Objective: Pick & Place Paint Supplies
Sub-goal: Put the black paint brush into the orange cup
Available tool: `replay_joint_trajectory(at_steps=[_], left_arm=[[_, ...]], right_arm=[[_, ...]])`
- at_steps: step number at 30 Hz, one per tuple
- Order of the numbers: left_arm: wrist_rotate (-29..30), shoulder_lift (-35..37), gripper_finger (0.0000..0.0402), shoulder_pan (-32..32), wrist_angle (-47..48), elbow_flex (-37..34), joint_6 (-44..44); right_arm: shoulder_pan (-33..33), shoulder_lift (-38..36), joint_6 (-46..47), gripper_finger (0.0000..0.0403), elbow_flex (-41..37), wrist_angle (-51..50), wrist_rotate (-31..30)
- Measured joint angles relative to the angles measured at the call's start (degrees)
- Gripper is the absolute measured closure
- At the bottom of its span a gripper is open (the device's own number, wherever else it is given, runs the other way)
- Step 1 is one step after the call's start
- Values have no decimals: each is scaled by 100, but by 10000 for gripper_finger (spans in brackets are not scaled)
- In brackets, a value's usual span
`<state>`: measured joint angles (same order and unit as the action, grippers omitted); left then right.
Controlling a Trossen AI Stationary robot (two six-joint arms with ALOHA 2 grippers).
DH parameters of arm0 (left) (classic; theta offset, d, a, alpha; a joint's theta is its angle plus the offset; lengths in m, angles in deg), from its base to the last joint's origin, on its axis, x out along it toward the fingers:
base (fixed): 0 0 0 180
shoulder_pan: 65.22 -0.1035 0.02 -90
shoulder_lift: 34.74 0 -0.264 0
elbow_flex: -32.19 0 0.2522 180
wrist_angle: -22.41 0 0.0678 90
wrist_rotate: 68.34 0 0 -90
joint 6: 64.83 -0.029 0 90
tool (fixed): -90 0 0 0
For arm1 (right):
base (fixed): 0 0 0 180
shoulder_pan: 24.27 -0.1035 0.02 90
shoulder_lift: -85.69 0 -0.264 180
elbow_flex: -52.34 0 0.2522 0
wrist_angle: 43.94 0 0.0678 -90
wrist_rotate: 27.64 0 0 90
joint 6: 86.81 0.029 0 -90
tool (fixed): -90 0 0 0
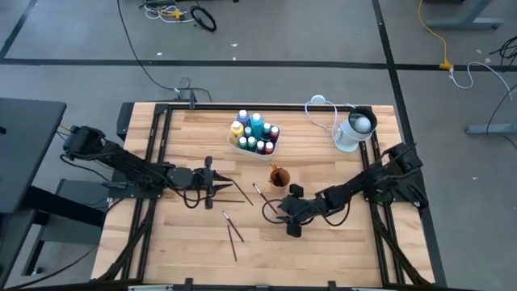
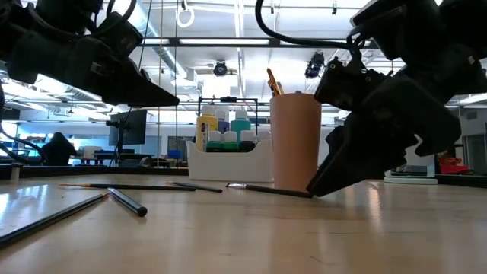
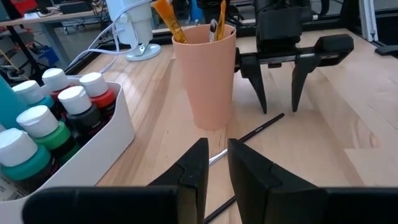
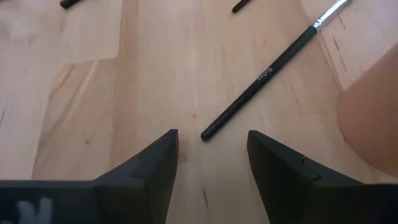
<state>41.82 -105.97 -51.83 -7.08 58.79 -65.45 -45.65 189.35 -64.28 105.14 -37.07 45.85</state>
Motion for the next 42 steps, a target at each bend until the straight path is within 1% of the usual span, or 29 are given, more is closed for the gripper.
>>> replay_joint_trajectory(at_steps=[6,13,16,23,27,29,33,36,39,42], left_arm=[[16,-1,331,0,1,0,-6],[16,-1,331,0,2,0,-3],[16,-1,331,0,3,0,-3],[16,-1,331,1,5,0,-3],[16,-1,331,2,5,0,-2],[16,-1,331,0,5,0,-1],[16,-1,331,1,8,0,-1],[14,-1,331,0,12,0,-1],[16,-1,331,0,14,0,-1],[14,-1,331,2,16,0,-1]], right_arm=[[12,11,144,220,0,122,83],[85,22,0,221,-2,159,-109],[115,22,58,221,-2,314,-62],[110,32,16,222,-2,254,-46],[110,200,15,223,-2,411,33],[108,305,12,229,7,498,-32],[107,480,-144,249,24,587,-196],[102,510,-315,272,22,588,-320],[102,516,-374,309,17,580,-376],[91,518,-383,361,17,553,-346]])
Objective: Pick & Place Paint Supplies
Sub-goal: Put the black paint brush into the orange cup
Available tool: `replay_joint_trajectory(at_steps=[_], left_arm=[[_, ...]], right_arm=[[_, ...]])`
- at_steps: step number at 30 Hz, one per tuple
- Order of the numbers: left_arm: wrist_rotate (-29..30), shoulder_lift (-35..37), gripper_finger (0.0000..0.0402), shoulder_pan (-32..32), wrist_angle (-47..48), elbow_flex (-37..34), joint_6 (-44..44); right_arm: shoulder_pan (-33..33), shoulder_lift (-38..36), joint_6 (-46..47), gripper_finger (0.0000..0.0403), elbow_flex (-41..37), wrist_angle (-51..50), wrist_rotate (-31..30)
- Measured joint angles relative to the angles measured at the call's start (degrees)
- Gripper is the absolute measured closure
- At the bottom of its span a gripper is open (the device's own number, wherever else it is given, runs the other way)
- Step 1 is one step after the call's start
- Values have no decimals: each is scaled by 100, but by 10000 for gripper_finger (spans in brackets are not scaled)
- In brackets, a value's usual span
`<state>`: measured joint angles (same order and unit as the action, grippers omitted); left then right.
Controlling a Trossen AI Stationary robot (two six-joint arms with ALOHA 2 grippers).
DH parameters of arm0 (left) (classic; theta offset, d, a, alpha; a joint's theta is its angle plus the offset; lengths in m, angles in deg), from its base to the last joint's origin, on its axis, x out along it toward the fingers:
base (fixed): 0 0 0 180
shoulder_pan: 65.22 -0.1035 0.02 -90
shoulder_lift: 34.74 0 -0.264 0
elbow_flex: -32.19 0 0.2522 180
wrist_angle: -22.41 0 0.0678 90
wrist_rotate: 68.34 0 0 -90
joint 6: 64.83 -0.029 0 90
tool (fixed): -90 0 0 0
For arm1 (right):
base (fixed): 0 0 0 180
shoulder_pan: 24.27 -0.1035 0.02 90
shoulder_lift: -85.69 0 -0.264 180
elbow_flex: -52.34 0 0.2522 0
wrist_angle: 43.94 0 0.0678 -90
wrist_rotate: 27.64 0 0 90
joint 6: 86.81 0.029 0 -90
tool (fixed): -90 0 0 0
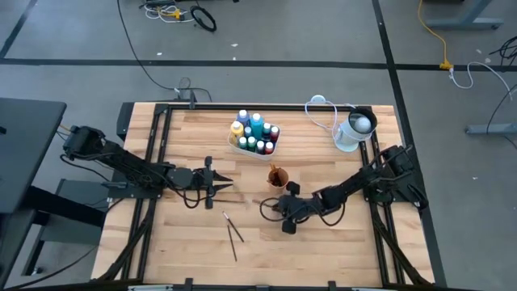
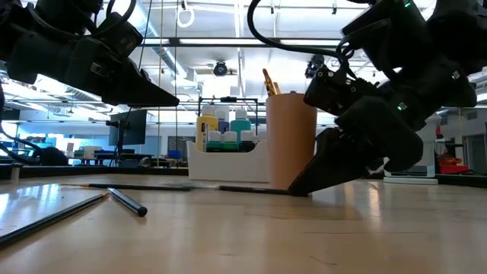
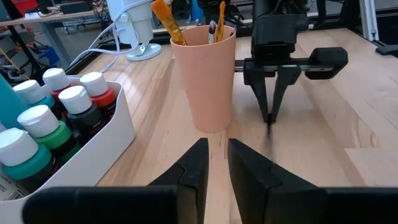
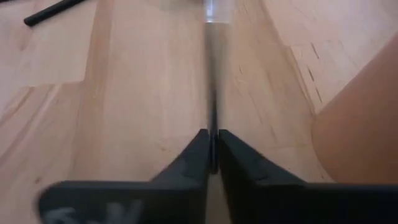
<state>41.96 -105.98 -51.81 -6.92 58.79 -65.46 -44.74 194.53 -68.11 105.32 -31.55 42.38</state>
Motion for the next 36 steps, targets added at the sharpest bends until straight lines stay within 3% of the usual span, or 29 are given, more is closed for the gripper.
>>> replay_joint_trajectory(at_steps=[3,7,25,31,36], left_arm=[[0,0,331,-2,0,0,0],[0,0,331,-2,-2,0,0],[-17,0,331,-2,-10,0,60],[-46,0,331,0,-7,0,329],[-46,0,331,0,-9,0,332]], right_arm=[[-21,0,37,392,-4,6,81],[-26,0,118,379,-15,81,116],[-42,-728,-330,403,-35,377,-82],[-141,-865,-1459,402,-33,784,995],[-241,-876,-1662,378,-26,1097,1049]])
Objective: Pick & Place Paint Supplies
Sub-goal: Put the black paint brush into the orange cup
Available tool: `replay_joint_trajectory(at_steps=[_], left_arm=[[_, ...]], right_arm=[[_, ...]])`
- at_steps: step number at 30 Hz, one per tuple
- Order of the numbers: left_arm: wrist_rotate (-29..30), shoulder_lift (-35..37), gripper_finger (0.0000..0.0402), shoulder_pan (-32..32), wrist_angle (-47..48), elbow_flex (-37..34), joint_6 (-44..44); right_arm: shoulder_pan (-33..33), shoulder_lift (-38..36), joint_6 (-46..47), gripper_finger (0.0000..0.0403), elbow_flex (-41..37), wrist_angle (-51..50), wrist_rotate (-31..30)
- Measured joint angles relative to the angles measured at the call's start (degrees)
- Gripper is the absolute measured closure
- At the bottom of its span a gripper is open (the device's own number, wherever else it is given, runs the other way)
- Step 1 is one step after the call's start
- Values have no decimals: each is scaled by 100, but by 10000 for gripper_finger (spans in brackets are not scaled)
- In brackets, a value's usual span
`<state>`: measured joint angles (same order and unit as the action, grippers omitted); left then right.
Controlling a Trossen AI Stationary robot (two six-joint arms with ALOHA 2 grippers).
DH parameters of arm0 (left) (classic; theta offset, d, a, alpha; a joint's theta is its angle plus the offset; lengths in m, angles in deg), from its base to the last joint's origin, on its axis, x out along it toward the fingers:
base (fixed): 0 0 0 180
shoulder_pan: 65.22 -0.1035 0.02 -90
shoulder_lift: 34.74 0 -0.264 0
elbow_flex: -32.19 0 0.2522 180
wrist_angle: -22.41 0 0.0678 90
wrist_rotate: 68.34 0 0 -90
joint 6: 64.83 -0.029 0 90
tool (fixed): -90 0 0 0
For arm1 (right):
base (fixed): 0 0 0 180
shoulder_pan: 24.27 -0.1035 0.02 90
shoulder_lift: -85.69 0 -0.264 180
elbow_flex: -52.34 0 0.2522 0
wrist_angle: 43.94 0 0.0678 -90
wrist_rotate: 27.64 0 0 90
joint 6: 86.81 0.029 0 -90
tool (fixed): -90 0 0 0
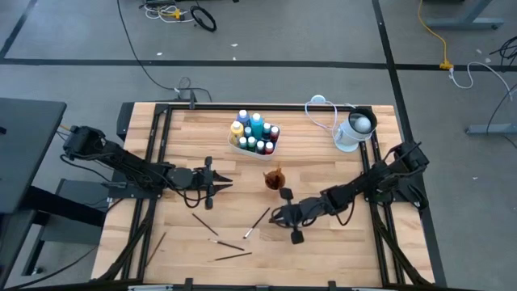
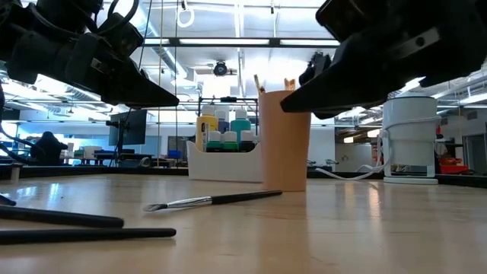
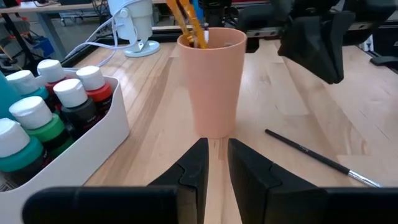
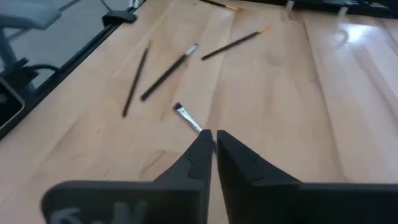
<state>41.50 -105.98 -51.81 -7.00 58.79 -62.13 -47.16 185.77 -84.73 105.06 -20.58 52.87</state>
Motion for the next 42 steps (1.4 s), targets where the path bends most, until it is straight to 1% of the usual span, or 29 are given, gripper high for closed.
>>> replay_joint_trajectory(at_steps=[5,10,13,14,16,19,21,23,24,28,31,34,39,42], left_arm=[[0,0,331,0,0,0,4],[2,0,331,-1,-1,0,7],[2,0,331,-1,-4,0,9],[1,0,331,-1,-4,0,10],[2,0,331,-1,-9,0,10],[4,0,331,0,-20,0,10],[12,0,331,0,-39,2,11],[26,0,331,-1,-37,2,11],[28,0,331,-2,-37,2,11],[26,0,331,-2,-24,2,13],[-8,0,331,-1,-40,3,13],[-39,0,331,0,-65,6,15],[-38,0,331,0,-38,7,175],[-39,0,331,0,-30,7,225]], right_arm=[[-60,-1,221,351,0,-63,21],[-157,-1,-126,327,3,423,419],[-238,-89,-488,312,222,330,407],[-257,-142,-677,308,363,121,393],[-278,-255,-1055,300,707,-632,306],[-232,-293,-1456,291,1465,-2208,289],[-175,-253,-1674,286,2072,-3208,399],[-123,-160,-1899,280,2595,-3954,621],[-97,-70,-2017,275,2805,-4217,773],[-17,403,-2114,249,3424,-4401,1308],[28,841,-2011,226,3679,-4364,1356],[77,1430,-1966,209,3895,-4261,1402],[149,2237,-1754,203,4510,-4165,1570],[277,2444,-1756,208,4661,-4224,2131]])
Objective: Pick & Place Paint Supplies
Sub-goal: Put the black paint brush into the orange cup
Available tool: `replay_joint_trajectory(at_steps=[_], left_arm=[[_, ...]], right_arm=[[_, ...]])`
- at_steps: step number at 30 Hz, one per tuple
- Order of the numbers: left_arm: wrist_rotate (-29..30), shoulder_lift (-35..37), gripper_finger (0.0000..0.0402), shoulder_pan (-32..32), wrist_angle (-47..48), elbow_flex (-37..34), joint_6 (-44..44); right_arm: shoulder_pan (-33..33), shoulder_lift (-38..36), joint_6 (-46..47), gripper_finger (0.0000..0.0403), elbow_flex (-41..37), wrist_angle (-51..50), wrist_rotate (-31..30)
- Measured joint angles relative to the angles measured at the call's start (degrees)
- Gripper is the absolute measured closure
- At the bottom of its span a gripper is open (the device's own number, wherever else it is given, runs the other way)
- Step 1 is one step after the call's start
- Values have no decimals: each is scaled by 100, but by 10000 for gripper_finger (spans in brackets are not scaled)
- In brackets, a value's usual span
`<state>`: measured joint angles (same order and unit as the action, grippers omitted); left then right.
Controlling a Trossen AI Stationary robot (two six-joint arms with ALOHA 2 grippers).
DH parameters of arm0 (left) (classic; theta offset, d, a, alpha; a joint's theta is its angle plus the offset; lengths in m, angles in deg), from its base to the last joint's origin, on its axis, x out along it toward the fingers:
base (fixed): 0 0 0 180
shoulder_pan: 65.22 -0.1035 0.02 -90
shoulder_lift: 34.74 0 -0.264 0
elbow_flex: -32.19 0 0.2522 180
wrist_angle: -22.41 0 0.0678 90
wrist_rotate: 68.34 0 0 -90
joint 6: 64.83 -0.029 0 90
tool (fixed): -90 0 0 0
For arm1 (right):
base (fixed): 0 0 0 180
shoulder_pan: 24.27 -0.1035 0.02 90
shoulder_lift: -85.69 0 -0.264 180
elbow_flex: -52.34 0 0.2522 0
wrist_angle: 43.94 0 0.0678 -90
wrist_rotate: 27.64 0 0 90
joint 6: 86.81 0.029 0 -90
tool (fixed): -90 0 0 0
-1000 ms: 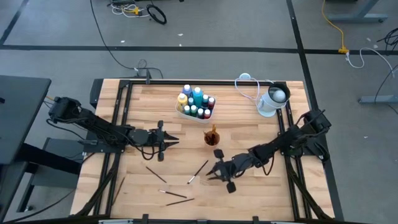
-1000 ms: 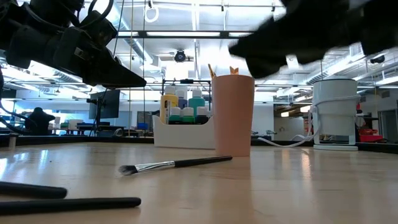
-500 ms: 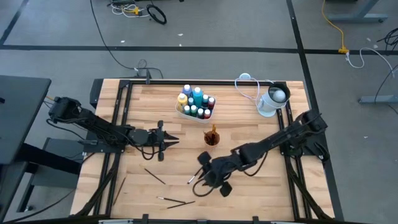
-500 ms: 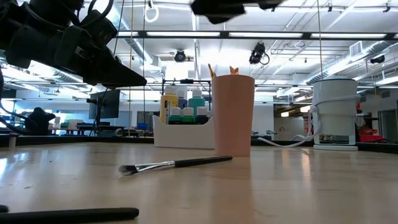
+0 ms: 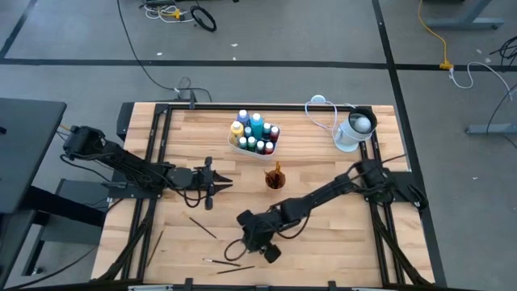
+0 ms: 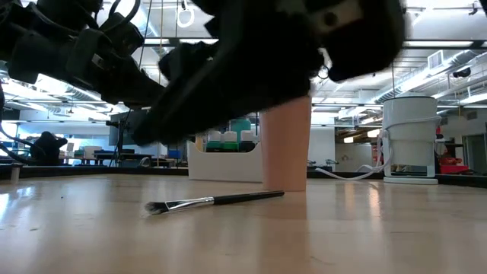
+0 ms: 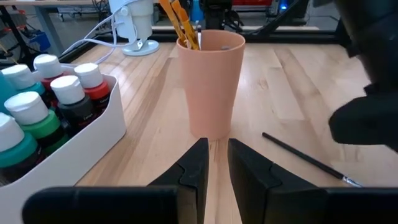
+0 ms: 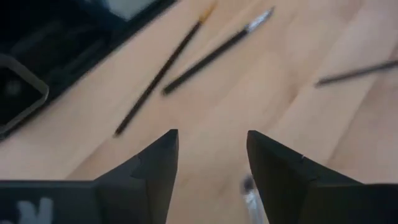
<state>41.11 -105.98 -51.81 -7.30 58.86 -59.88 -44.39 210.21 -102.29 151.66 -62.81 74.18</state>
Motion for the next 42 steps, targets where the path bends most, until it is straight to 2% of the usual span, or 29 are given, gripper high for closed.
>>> replay_joint_trajectory(at_steps=[5,9,17,24,29,34,37,40,42], left_arm=[[0,0,331,0,12,0,94],[16,0,331,0,-8,0,16],[70,0,331,0,-16,0,39],[846,0,331,0,-150,0,37],[948,2,331,0,-162,-2,31],[944,4,331,0,-274,-2,26],[942,4,331,-2,-283,-4,20],[943,4,331,0,-281,-4,11],[944,4,331,0,-268,-4,7]], right_arm=[[258,75,58,219,37,-232,79],[353,169,-52,224,36,-164,-224],[349,366,118,224,32,37,244],[315,371,-46,225,26,36,59],[336,562,-57,238,44,154,122],[327,675,-182,277,47,294,150],[320,677,-292,322,58,127,29],[336,679,-203,376,58,72,152],[329,665,-173,395,58,20,176]])
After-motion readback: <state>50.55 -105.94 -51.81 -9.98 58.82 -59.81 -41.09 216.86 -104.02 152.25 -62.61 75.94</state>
